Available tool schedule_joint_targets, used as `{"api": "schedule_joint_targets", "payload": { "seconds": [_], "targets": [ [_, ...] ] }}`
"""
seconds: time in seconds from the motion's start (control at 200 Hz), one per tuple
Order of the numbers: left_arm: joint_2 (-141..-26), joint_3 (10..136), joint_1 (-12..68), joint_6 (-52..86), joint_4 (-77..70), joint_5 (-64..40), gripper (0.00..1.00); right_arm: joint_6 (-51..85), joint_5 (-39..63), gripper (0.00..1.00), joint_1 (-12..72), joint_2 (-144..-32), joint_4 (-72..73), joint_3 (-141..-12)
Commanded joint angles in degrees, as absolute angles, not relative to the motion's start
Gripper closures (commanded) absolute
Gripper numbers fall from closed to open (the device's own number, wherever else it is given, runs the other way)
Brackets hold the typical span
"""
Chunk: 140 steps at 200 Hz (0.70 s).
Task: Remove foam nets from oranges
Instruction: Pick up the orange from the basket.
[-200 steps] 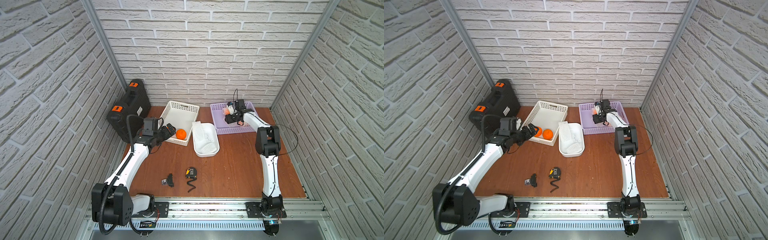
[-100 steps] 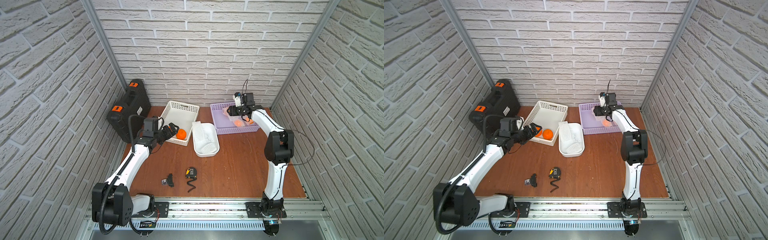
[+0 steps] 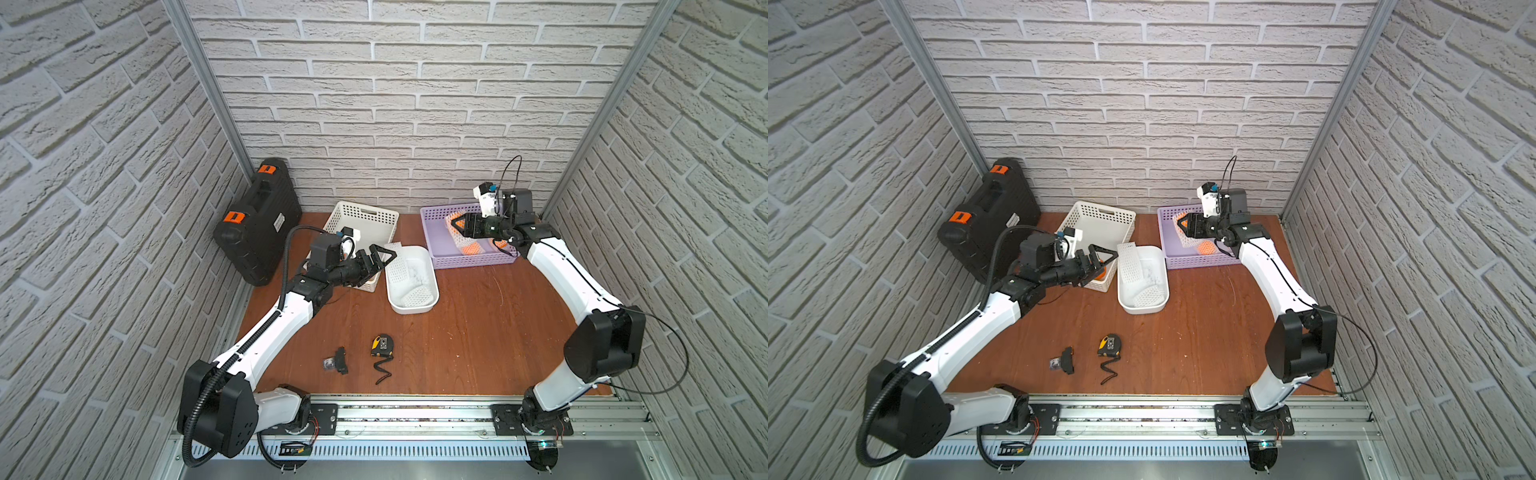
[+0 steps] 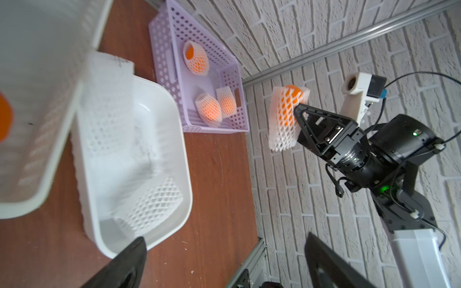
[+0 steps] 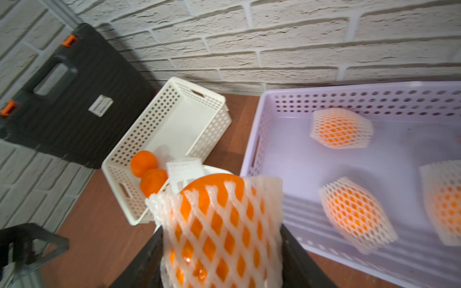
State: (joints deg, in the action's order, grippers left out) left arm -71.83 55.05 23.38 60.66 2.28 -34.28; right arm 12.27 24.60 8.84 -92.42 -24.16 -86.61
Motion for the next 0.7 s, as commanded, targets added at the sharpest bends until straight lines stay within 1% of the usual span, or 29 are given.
{"api": "schedule_joint_targets", "payload": {
  "seconds": [0.0,0.07,0.31,0.495,0.695],
  "targets": [
    [-72.5,57.7,26.4,66.4,-4.2,-36.8,0.02,12.8,29.5,0.55,12.8,-87.4,-25.3,-84.4],
    [-73.0,58.0,27.5,69.4,-7.0,-37.6,0.02,11.9,30.4,0.55,15.6,-85.7,-27.0,-84.4],
    [-73.9,58.1,28.3,78.0,-16.2,-41.5,0.02,11.9,27.2,0.54,23.2,-82.8,-30.1,-84.9],
    [-71.4,56.3,28.1,80.5,-20.2,-41.8,0.02,12.5,26.6,0.54,25.0,-82.9,-30.2,-84.9],
    [-71.9,54.4,28.2,80.8,-19.7,-41.2,0.02,13.3,27.4,0.54,27.0,-83.0,-29.3,-85.3]
  ]
}}
